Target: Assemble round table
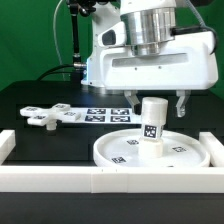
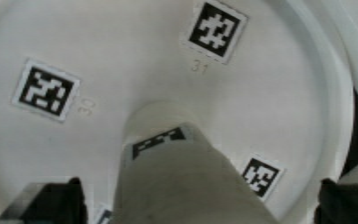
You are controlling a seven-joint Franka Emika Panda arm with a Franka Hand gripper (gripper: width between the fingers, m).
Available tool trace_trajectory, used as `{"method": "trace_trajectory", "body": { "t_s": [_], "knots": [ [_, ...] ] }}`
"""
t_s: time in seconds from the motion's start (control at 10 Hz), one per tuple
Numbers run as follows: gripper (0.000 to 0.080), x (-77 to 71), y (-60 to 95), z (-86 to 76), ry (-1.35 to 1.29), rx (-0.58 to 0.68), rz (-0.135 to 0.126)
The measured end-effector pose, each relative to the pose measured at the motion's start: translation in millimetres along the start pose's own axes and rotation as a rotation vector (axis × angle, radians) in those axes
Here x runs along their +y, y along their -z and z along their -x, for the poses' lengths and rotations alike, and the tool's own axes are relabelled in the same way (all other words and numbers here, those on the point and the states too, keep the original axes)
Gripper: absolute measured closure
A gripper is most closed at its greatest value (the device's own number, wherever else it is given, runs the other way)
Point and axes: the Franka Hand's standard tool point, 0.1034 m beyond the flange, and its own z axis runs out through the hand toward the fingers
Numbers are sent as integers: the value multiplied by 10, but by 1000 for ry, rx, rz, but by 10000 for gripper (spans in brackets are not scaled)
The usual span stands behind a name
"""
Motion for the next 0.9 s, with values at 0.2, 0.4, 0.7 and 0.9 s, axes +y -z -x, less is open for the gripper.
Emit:
{"method": "trace_trajectory", "body": {
  "t_s": [0.2,0.4,0.7,0.9],
  "knots": [
    [151,-2,13,-21,224,1,10],
    [151,25,21,-48,370,2,10],
    [151,28,21,-50,579,1,11],
    [151,-1,16,-39,793,4,44]
  ]
}}
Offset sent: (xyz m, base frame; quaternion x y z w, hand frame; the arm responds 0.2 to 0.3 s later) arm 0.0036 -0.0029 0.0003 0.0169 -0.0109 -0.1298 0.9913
